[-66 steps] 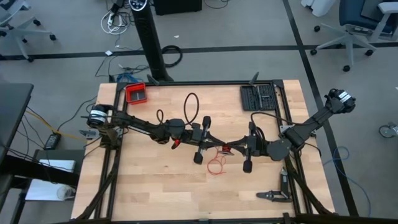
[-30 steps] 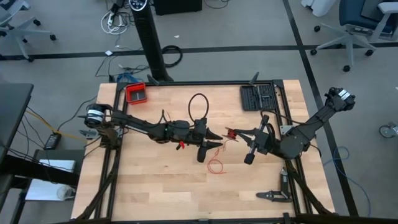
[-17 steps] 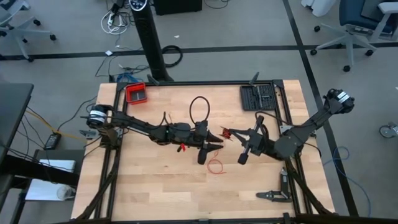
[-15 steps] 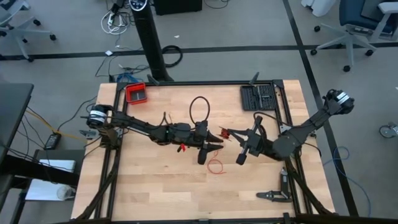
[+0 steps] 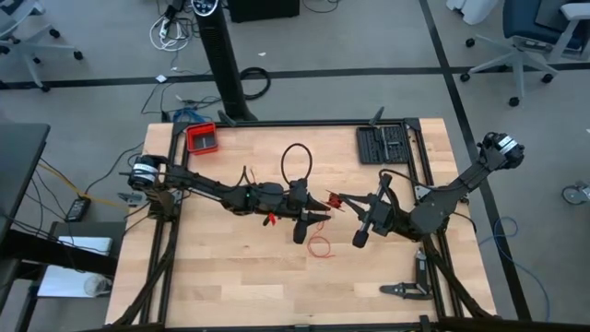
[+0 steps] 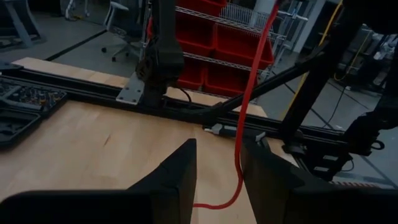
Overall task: Coil cords
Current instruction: Coil the red wire onto the spool
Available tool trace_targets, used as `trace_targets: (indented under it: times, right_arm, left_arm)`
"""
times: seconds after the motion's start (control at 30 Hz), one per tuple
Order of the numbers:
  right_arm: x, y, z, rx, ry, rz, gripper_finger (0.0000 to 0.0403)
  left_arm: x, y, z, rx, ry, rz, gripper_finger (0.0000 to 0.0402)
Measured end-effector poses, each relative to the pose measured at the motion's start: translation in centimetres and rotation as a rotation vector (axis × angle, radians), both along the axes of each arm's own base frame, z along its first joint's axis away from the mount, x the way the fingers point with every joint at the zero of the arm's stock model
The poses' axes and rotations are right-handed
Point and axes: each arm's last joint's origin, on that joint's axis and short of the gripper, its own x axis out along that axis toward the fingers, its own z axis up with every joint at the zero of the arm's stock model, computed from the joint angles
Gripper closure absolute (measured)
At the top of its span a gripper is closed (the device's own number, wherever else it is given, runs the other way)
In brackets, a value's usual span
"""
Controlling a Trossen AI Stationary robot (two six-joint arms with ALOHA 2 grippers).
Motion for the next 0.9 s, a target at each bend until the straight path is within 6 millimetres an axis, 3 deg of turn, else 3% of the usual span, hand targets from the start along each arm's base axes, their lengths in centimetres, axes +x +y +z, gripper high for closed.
trace_targets:
  times: [0.3, 0.5, 0.77, 0.9]
  right_arm:
    - [0.0, 0.0, 0.0, -0.006, 0.004, -0.014, 0.0401]
    - [0.0, -0.1, -0.1, -0.01, 0.01, -0.018, 0.0401]
    - [-0.4, 0.3, -0.1, -0.039, 0.033, -0.043, 0.0401]
    - [-1.4, 0.8, 0.3, -0.04, 0.027, -0.044, 0.0401]
  left_arm:
    - [-0.1, 0.0, -0.4, 0.042, 0.038, -0.006, 0.0285]
    - [-0.1, 0.0, -0.6, 0.082, 0.059, -0.011, 0.039]
    - [-0.4, 0.3, -0.6, 0.103, 0.099, -0.025, 0.04]
    - [-1.4, 0.9, 1.0, 0.142, 0.133, -0.009, 0.04]
